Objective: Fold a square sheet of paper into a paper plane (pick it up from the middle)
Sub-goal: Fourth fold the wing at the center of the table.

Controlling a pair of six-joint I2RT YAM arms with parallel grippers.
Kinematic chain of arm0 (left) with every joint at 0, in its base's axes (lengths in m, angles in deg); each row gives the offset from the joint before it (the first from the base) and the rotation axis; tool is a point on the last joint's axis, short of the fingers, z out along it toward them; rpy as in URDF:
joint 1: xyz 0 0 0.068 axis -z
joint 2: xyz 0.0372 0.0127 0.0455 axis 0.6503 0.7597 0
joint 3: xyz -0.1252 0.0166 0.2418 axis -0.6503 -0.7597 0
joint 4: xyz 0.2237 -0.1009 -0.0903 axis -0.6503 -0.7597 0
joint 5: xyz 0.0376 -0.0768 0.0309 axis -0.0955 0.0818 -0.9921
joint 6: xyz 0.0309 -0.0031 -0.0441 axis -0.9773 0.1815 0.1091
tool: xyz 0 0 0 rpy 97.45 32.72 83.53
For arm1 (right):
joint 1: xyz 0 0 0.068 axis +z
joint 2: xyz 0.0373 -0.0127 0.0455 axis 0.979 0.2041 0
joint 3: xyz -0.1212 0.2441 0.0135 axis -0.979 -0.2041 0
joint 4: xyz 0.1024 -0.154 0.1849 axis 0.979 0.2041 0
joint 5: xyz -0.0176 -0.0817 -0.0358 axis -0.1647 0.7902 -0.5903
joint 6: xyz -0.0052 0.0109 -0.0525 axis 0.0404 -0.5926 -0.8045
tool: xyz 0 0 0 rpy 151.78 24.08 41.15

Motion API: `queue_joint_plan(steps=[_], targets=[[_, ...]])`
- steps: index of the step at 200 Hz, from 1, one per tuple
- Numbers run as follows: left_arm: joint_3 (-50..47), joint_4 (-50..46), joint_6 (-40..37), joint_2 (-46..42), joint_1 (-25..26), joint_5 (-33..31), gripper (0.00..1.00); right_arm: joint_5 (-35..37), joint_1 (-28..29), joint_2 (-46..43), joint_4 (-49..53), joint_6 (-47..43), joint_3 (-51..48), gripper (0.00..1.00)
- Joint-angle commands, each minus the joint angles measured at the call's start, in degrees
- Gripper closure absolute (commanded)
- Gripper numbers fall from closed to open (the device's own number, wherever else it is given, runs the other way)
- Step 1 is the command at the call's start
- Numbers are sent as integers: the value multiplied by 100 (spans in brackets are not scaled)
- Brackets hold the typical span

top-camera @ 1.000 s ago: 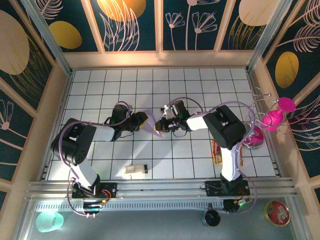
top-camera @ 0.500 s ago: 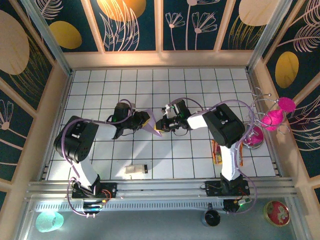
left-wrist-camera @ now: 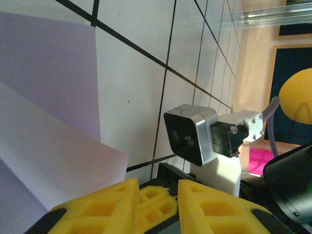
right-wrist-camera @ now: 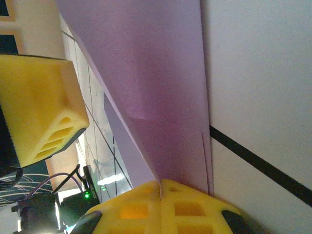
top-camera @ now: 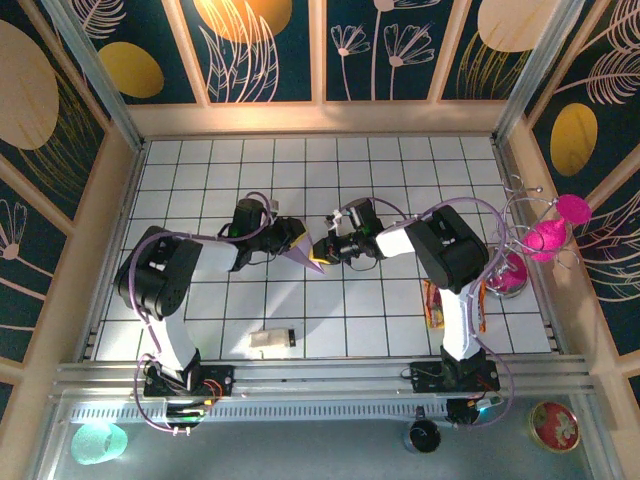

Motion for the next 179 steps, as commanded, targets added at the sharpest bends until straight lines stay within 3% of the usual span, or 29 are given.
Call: queue_joint_plan(steps=[1,115,179], targets=[[210,-184,-200,163,31,150,74,-127,-25,124,-66,56,-69,99],[546,-495,-345,522,36,79,78,-47,-27,117,-2,17,-114,97],[653,-619,-407,606,30,62,79,-41,-25,-254,-28,-33,-200,83]])
